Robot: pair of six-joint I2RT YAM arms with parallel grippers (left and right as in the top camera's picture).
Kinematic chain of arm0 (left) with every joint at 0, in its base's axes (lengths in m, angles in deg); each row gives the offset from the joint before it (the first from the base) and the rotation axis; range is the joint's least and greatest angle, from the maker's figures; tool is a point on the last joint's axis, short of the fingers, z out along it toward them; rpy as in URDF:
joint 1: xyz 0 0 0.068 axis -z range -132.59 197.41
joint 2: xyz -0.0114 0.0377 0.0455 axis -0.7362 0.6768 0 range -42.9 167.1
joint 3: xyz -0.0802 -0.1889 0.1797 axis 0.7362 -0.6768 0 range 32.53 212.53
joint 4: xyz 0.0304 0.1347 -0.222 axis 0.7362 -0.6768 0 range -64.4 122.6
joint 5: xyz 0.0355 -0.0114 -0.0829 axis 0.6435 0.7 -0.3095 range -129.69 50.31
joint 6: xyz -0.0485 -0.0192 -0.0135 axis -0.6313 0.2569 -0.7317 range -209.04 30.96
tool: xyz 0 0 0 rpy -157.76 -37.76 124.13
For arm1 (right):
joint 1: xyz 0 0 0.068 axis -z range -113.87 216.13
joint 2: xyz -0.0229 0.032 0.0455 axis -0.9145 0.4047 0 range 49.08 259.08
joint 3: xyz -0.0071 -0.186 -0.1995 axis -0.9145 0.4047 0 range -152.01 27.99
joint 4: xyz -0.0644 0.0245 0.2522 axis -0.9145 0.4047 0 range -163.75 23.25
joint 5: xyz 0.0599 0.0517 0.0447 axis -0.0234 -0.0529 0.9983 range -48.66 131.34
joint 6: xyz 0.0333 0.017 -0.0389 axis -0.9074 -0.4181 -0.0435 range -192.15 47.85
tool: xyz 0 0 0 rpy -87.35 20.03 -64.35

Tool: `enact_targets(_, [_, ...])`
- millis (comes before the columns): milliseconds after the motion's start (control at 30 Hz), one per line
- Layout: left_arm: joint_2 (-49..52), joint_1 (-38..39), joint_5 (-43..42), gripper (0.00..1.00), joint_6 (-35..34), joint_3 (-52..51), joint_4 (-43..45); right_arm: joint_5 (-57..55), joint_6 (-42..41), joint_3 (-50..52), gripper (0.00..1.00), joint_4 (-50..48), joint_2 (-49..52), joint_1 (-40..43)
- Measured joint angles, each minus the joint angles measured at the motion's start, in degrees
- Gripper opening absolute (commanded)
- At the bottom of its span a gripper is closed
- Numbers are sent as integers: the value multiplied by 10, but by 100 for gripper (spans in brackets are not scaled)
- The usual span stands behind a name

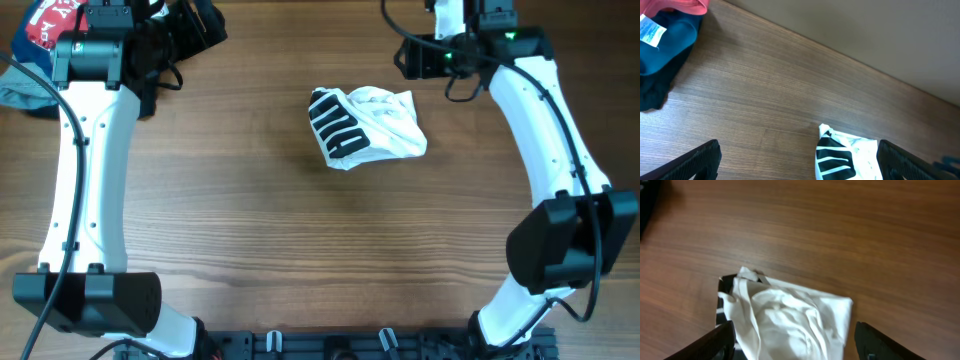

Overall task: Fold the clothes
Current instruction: 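Adjust the bundle's right side with the right gripper and lift away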

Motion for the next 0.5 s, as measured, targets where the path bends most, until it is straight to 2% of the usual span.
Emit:
enact_targets(267, [0, 0, 0, 100, 0, 0, 0, 21, 15, -1, 64, -14, 140, -32])
enact_targets(300, [0, 0, 0, 100, 0, 0, 0, 27, 15, -1, 61, -20, 155, -35])
enact_targets(333, [0, 0, 0, 100, 0, 0, 0, 32, 15, -1, 56, -24, 162, -37])
enact_targets(400, [0, 0, 0, 100, 0, 0, 0, 46, 14, -1, 34, -29, 172, -41])
enact_targets(467, [0, 0, 0, 100, 0, 0, 0, 57, 14, -1, 6, -33, 173, -43])
enact_targets(500, [0, 0, 0, 100, 0, 0, 0, 61, 15, -1, 4, -35, 173, -44])
